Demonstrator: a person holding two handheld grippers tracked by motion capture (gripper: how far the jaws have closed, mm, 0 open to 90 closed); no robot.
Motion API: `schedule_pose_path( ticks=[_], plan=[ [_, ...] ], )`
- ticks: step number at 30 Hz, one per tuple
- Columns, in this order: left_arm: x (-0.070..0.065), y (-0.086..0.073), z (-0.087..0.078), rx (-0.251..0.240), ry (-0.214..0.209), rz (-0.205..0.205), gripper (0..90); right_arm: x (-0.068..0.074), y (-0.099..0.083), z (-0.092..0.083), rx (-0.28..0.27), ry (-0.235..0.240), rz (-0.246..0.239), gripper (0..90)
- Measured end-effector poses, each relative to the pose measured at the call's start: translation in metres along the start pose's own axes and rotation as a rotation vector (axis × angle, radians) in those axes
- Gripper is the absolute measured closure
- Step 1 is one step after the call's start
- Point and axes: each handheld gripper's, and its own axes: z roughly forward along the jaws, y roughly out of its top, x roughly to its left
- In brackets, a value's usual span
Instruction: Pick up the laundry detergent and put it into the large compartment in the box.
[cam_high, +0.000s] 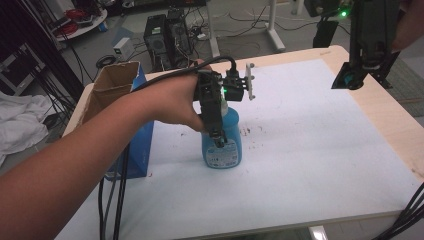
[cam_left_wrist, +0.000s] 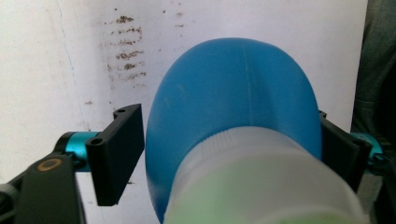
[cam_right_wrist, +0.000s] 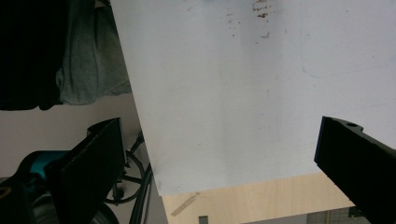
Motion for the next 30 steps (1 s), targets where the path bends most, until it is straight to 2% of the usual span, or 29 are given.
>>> schedule_pose_path(
  ticks=[9, 15, 20, 30],
  plan=[
    [-0.0011, 0.0004, 0.0002, 0.008, 0.007, 0.004, 24.2, 0.0, 0.001, 0.0007, 0.003, -0.002, 0.0, 1.2],
    [-0.0016, 0.0004, -0.0002, 0.004, -0.007, 0.005, 29.8, 0.0002, 0.0008, 0.0008, 0.005, -0.003, 0.005, 1.2],
    [-0.0018, 0.0008, 0.0, 0.004, -0.008, 0.017, 30.0, -0.0008, 0.001, 0.0016, 0.005, 0.0, 0.003, 1.2],
    [-0.0001, 0.0, -0.0002, 0.0, -0.009, 0.021, 37.9, -0.0019, 0.0024, 0.0043, 0.008, 0.0, -0.001, 1.2]
  ],
)
